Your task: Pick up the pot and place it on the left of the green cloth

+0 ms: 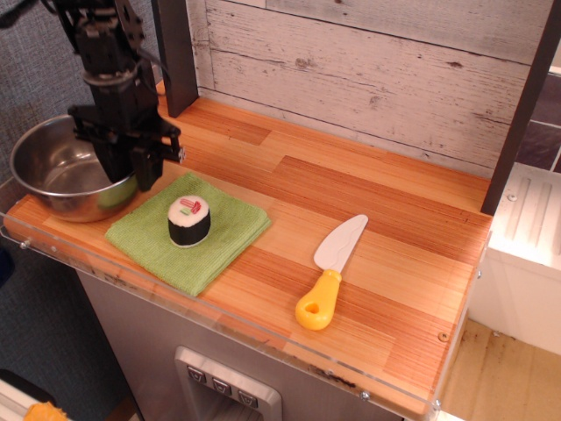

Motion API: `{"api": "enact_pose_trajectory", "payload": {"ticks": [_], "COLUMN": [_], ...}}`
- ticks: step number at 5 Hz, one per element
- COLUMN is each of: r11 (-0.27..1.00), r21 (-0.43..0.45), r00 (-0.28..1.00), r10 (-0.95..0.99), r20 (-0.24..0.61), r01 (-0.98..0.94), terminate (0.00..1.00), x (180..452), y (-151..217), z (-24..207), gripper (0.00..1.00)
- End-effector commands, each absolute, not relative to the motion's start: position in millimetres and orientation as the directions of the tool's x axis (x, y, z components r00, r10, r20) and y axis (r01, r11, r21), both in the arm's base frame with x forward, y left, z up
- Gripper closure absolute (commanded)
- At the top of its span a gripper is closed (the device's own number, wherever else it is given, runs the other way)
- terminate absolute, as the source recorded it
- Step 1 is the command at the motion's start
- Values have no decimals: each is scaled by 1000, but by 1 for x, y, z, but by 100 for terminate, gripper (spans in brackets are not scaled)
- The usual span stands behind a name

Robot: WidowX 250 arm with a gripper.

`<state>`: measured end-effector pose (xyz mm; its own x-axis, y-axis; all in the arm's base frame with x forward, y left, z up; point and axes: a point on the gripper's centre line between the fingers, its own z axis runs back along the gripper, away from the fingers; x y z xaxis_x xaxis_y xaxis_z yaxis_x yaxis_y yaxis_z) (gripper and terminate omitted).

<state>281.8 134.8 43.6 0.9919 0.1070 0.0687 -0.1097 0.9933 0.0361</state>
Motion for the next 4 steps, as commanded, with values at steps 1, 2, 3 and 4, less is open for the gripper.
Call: {"api": "enact_pose_trajectory", "payload": {"ticks": [1,2,3,4], "r11": [996,998,998,998], "r21": [4,-47,-61,-20], "r00": [978,981,982,982], "r10": [87,40,-18,-59], "r20": [189,192,190,181], "r01": [-90,-31,31,64], "terminate": [0,0,0,0], "x": [268,257,256,259], "y": [117,93,72,59], "z": [115,136,136,131], "gripper": [0,0,0,0]}}
